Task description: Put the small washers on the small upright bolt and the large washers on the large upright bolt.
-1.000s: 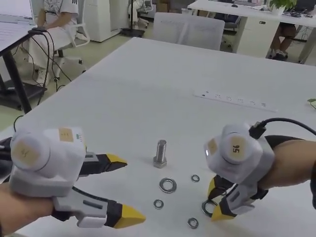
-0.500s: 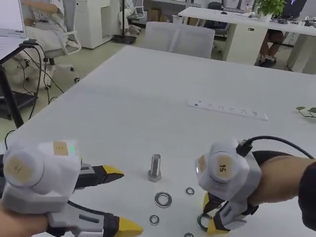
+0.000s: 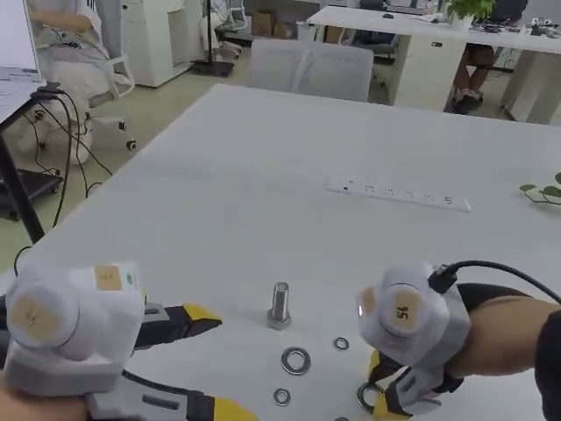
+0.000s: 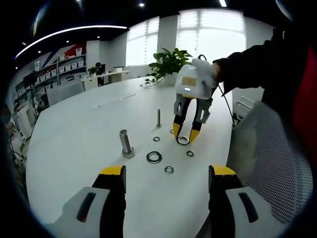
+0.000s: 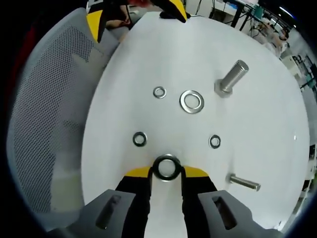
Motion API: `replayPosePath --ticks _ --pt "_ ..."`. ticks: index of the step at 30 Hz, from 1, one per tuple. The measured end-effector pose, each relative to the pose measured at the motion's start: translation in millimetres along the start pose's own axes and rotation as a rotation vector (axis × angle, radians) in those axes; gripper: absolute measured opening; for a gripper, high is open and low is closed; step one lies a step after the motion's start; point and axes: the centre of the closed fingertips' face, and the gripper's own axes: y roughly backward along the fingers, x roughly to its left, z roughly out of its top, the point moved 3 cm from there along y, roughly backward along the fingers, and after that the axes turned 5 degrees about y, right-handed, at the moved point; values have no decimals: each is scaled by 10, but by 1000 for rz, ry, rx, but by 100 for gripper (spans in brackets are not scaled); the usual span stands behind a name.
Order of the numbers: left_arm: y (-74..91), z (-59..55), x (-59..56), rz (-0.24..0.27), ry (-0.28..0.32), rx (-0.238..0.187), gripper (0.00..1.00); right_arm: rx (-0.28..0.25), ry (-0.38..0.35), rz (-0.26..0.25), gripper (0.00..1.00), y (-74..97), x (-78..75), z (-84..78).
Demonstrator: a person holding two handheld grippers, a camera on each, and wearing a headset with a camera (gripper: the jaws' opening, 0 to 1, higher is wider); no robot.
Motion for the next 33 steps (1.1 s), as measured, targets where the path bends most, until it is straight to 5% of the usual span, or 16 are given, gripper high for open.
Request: replayPosePath --ticks 11,33 --pt "3 26 9 -34 -6 -3 67 5 -74 -22 24 1 33 -18" --pt "-82 55 56 39 8 -30 67 -6 -41 -18 24 1 38 -12"
